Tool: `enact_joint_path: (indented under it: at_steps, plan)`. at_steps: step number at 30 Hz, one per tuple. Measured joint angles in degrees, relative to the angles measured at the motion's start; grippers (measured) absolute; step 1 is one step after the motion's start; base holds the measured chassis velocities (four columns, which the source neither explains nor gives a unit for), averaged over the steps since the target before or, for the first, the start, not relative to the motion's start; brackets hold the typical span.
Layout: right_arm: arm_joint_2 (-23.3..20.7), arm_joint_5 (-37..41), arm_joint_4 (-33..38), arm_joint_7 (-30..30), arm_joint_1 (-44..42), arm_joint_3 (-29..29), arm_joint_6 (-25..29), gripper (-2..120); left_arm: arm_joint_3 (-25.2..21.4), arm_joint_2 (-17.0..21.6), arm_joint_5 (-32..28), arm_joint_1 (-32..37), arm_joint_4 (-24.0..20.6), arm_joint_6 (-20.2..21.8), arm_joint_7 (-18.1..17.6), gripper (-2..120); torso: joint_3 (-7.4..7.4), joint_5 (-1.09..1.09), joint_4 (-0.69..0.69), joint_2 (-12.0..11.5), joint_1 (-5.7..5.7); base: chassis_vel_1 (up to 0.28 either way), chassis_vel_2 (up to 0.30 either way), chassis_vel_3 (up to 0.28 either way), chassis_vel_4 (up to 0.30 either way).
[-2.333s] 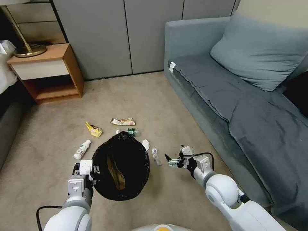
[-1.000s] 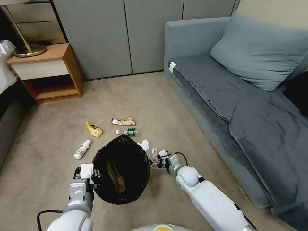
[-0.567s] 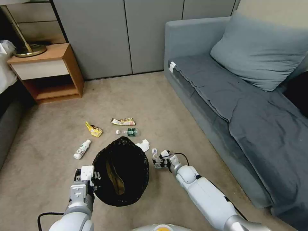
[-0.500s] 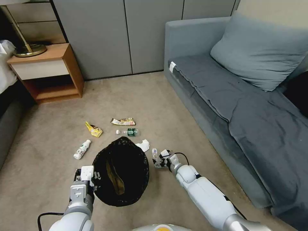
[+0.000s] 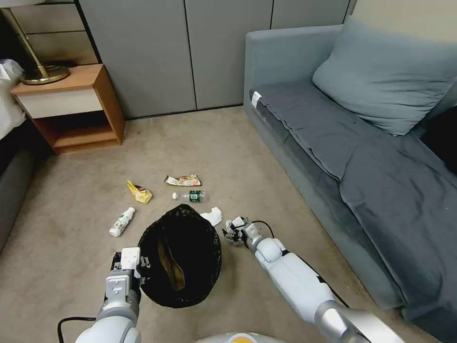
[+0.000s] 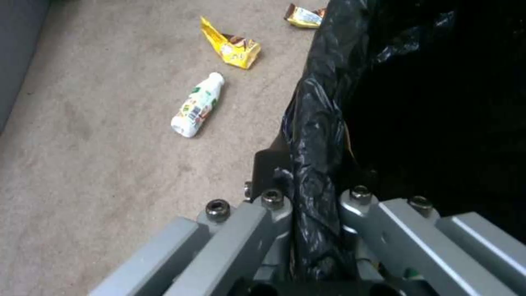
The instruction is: Pick up the trash bin, then pick up the garbage from the floor and place it into the trash bin.
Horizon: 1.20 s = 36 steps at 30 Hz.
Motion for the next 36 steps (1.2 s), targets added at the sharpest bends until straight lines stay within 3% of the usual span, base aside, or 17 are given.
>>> enact_joint_path:
  at_steps: [1,8,10,18,28,34,36]
  plan:
    - [0.7,-0.9,-1.5,-0.3,0.2,0.9,0.9,63,0.0,0.0,0.0,0.0,0.0,0.0,0.0,3,0.0,-0.01,0.0,0.0,0.0,0.0,0.0,0.0,0.0]
    - [3.0,-3.5,-6.6,-0.9,0.9,3.7,3.4,43,-0.1,0.0,0.0,0.3,0.0,-0.2,0.0,3,0.0,0.0,0.0,0.0,0.0,0.0,0.0,0.0,0.0]
    - [3.8,-4.4,-8.8,-0.9,1.0,4.4,5.0,31,-0.1,0.0,0.0,0.4,0.0,-0.3,-0.1,3,0.0,0.0,0.01,0.0,0.0,0.0,0.0,0.0,0.0]
    - [3.1,-4.3,-9.2,-0.9,1.0,4.7,6.0,3,-0.1,0.1,-0.1,0.3,0.0,-0.4,-0.1,3,0.0,0.0,0.0,0.0,0.0,0.0,0.0,0.0,0.0]
    - [2.0,-3.2,-6.2,0.5,0.8,4.4,6.5,0,-0.2,0.4,-0.4,0.1,0.0,-0.4,-0.1,3,0.0,0.0,-0.01,0.0,0.0,0.0,0.0,0.0,0.0]
    - [-1.0,-0.6,3.5,1.6,-2.5,3.4,6.8,0,-0.3,1.0,-0.6,-0.5,0.5,-0.3,-0.1,3,0.0,0.0,-0.01,0.0,0.0,0.0,0.0,0.0,0.0]
    - [-2.9,0.9,10.4,1.8,-4.9,2.8,6.7,0,-0.3,1.2,-0.8,-0.7,0.5,-0.2,-0.1,3,0.0,0.01,-0.02,0.0,0.0,0.0,0.0,0.0,0.0]
